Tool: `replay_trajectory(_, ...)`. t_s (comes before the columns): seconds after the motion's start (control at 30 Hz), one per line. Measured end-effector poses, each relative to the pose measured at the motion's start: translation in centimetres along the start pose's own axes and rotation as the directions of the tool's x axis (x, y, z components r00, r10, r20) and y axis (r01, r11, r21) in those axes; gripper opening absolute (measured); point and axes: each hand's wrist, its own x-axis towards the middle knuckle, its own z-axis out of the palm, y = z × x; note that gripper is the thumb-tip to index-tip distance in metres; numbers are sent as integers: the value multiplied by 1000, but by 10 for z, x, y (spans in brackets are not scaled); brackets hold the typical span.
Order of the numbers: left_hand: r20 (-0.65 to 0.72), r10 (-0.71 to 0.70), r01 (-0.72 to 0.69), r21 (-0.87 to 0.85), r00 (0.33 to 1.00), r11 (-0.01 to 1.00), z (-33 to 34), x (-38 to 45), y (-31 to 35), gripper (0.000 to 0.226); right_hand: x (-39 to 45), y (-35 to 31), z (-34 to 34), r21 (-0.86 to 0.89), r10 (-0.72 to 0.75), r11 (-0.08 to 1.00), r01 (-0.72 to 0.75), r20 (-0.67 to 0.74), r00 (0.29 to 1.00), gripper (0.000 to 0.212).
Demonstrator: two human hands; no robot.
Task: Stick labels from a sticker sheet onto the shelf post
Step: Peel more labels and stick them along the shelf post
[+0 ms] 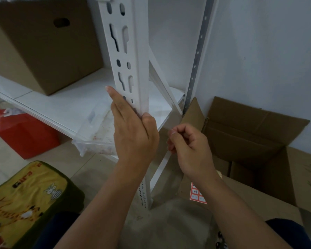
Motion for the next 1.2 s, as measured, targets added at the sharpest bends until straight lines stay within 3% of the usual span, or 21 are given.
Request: replay_trajectory(1.2,-16,11,-11,-13,1000,1000,-1,-1,0,74,3,-1,12,5,0,1000,-1,31,1000,16)
